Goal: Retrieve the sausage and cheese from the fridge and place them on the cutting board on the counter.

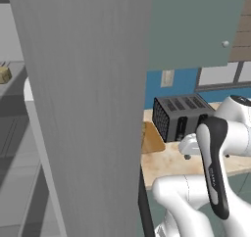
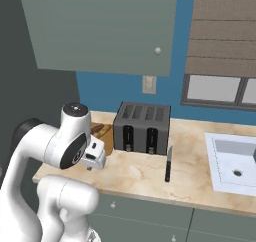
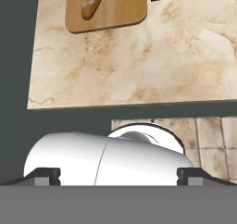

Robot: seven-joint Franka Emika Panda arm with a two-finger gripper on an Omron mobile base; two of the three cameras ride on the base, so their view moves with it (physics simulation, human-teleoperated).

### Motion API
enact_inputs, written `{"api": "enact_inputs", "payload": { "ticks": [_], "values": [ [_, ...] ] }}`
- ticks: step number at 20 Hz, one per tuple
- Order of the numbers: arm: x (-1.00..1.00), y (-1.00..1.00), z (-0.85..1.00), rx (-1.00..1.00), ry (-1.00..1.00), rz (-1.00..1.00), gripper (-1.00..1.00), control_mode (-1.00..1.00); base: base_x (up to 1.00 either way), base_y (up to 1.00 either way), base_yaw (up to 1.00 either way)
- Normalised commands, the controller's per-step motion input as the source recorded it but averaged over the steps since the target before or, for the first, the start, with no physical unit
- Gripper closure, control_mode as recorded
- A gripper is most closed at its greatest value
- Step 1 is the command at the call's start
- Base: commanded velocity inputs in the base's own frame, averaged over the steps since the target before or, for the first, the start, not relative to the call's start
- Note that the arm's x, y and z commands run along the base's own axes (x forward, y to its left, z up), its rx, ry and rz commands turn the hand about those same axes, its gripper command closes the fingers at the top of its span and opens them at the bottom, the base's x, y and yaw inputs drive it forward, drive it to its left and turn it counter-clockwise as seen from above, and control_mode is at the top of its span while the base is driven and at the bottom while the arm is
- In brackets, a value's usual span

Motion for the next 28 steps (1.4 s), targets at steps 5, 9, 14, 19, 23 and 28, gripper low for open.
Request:
{"api": "enact_inputs", "payload": {
  "ticks": [5, 9, 14, 19, 23, 28],
  "values": [
    [0.0, 0.0, 0.0, 0.0, 0.0, 0.0, -1.0, 1.0, -0.75, 0.0, -0.01],
    [0.0, 0.0, 0.0, 0.0, 0.0, 0.0, -1.0, 1.0, -0.87, 0.01, 0.0],
    [0.0, 0.0, 0.0, 0.0, 0.0, 0.0, -1.0, 1.0, -0.9, 0.02, 0.0],
    [0.0, 0.0, 0.0, 0.0, 0.0, 0.0, -1.0, 1.0, -0.94, 0.06, 0.0],
    [0.0, 0.0, 0.0, 0.0, 0.0, 0.0, -1.0, 1.0, -0.94, 0.15, 0.0],
    [0.0, 0.0, 0.0, 0.0, 0.0, 0.0, -1.0, 1.0, -0.84, 0.36, -0.03]
  ]
}}
